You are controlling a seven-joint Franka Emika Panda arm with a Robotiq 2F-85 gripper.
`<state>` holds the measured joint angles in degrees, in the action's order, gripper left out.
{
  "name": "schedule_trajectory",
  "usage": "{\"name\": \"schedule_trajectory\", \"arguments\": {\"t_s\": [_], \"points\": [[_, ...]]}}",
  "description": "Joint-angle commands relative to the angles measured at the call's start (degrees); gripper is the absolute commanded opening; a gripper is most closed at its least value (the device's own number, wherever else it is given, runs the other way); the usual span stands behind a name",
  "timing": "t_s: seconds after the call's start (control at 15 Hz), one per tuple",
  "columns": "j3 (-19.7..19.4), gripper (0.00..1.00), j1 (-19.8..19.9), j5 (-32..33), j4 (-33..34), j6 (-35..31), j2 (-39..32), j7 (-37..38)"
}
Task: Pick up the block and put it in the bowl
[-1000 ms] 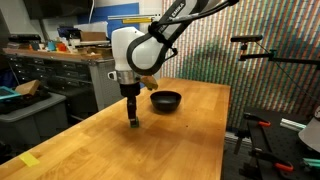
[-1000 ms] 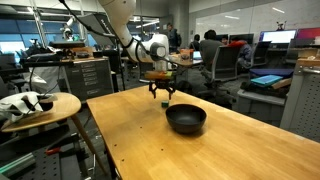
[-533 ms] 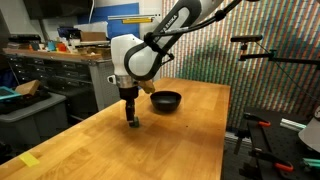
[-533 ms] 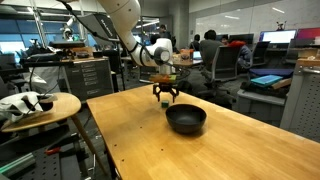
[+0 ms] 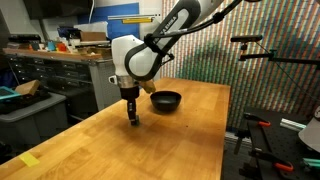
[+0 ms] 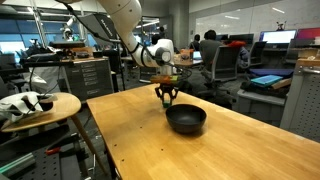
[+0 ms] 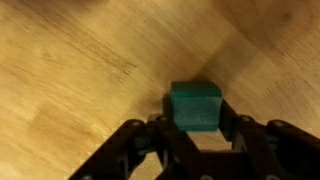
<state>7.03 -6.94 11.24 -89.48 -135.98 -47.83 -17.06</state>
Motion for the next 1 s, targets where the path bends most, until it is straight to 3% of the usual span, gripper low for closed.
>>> {"name": "schedule_trajectory", "arguments": {"t_s": [0.0, 0.33, 0.93], "points": [[-0.42, 0.22, -0.17, 0.11, 0.97, 2.20, 0.74, -0.26], [-0.74, 0.21, -0.35, 0.07, 0.38, 2.09, 3.56, 0.98], [-3.11, 0.21, -0.24, 0.77, -5.07, -0.29, 15.27, 5.88]]}}
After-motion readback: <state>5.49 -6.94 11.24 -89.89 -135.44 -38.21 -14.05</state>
